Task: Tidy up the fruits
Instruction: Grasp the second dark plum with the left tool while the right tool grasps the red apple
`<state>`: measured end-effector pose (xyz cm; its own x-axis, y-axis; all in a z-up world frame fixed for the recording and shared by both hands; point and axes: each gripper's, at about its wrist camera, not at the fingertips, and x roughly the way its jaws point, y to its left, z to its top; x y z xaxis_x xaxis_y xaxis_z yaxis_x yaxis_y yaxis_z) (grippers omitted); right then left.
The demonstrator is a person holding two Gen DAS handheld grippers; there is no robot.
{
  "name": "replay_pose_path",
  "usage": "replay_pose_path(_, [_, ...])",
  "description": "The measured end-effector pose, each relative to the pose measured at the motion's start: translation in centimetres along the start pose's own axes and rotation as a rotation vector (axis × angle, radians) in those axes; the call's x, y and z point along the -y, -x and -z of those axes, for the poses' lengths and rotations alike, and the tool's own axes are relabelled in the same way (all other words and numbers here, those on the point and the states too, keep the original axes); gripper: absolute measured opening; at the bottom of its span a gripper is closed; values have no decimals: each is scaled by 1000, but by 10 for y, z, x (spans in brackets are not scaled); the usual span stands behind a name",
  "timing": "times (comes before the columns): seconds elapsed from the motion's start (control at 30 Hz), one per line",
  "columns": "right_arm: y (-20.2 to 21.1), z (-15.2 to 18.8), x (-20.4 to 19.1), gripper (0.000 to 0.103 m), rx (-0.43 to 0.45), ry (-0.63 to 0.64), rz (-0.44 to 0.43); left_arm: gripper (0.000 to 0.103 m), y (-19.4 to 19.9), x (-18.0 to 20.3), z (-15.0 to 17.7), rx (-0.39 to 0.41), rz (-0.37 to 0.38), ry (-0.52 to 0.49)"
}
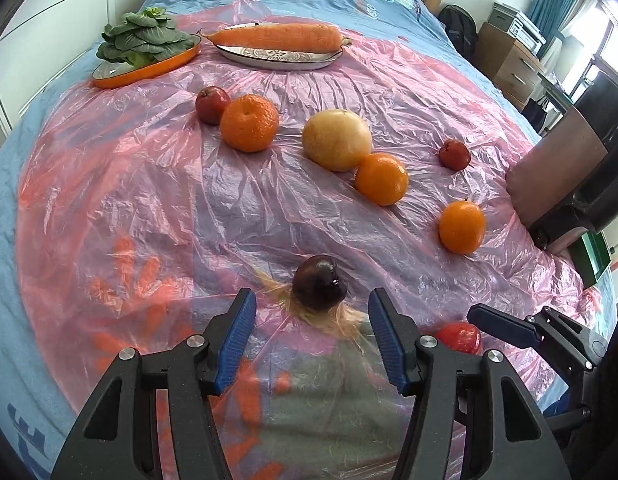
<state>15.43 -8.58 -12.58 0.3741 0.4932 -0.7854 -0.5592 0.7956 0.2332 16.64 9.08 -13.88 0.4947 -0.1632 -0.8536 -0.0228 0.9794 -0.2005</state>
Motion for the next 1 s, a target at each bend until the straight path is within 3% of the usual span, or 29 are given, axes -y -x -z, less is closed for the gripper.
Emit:
replay_pose_path(0.3, [-4, 1, 4, 102, -2, 5, -26, 52, -5, 12, -5, -31, 7, -226])
replay_pose_path(0.43, [-7, 1, 4, 90, -9, 5, -44, 51, -9, 15, -10, -50, 5, -324])
replay_pose_path(0.67, [-11, 2, 6, 80, -19, 4, -56, 44, -17, 20, -9, -83, 21, -449])
replay_pose_path(1.0, [-12, 4, 9, 73, -24, -2, -78, 27, -23, 24, -14, -106, 42, -532])
